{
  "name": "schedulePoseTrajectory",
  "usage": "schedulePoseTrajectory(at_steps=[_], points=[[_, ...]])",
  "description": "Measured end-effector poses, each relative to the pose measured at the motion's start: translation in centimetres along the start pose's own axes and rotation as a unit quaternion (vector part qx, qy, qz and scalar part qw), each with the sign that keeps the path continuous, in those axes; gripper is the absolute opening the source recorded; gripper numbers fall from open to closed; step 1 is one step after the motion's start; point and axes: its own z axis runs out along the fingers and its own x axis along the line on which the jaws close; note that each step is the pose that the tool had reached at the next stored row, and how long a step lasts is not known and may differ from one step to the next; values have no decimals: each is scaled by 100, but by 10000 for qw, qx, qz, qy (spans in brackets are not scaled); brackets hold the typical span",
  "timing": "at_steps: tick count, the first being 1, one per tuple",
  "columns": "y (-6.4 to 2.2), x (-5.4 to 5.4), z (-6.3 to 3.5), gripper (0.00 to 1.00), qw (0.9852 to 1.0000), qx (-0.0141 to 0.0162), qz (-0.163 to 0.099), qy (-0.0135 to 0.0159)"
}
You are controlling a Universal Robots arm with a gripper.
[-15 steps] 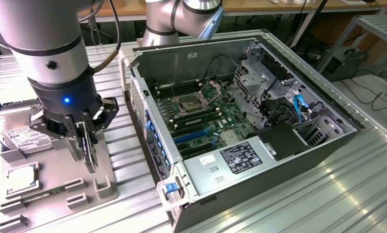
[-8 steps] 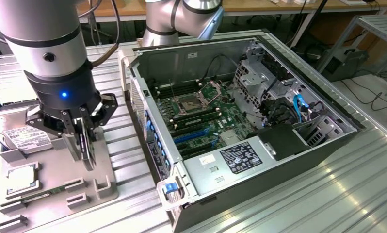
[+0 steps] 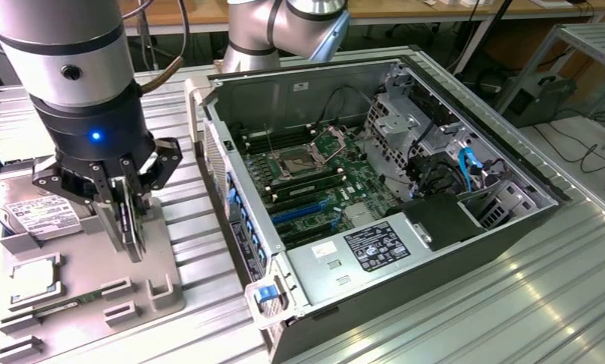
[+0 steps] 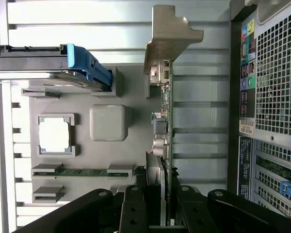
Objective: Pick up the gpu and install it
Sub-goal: 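Pick up the gpu and move the gpu toward the slot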
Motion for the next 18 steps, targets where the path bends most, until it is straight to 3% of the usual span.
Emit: schedulePoseTrajectory(at_steps=[18], points=[[4, -7, -269, 28, 9998, 1, 3, 203]])
